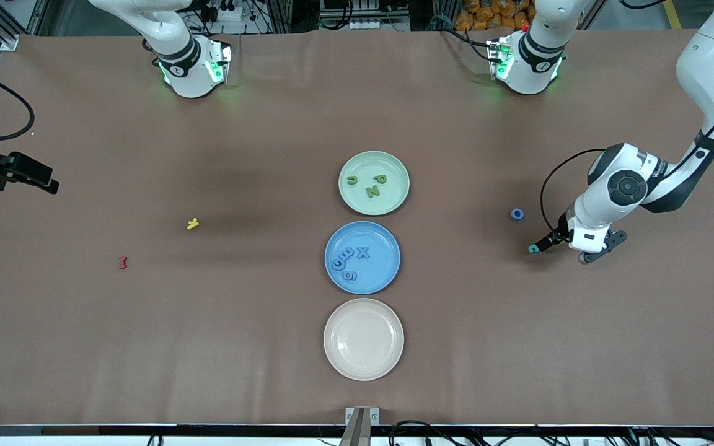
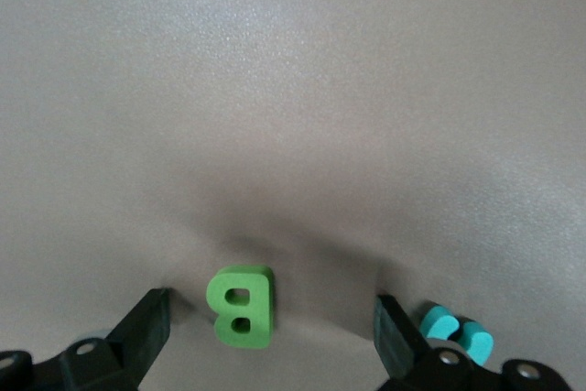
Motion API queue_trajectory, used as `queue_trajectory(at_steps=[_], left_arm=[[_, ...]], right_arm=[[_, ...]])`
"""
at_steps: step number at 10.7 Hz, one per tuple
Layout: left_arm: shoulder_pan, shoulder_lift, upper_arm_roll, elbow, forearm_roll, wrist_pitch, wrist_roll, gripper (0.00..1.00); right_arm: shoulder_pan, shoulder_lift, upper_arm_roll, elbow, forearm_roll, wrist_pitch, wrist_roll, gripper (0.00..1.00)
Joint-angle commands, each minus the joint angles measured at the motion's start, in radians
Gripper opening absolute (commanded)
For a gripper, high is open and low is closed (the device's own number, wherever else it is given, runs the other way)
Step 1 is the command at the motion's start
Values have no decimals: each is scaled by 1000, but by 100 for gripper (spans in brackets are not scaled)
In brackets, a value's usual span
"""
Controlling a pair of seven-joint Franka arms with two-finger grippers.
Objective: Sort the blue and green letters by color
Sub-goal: 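Lower the left gripper over the green B and close on it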
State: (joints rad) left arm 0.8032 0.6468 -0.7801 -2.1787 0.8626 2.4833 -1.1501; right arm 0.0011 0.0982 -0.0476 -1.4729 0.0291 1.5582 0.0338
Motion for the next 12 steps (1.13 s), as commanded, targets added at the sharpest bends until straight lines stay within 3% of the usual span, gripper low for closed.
queue_trajectory(at_steps=[1,2,3,4,9,12], left_arm=[[14,-10,-16,-15,-22,5,-7,100],[14,-10,-16,-12,-23,5,-5,100],[14,-10,-16,-10,-23,5,-6,84],[16,-10,-16,-9,-23,5,3,1],[11,-9,-18,20,-25,5,-23,0],[11,-12,-70,51,-62,5,-33,0]], right_arm=[[2,15,-2,26,6,-4,12,100],[2,15,-2,26,6,-4,12,100],[2,15,-2,26,8,-4,12,100],[2,15,-2,26,6,-4,12,100],[2,17,-2,26,8,-3,12,100],[2,24,-2,26,9,-3,12,100]])
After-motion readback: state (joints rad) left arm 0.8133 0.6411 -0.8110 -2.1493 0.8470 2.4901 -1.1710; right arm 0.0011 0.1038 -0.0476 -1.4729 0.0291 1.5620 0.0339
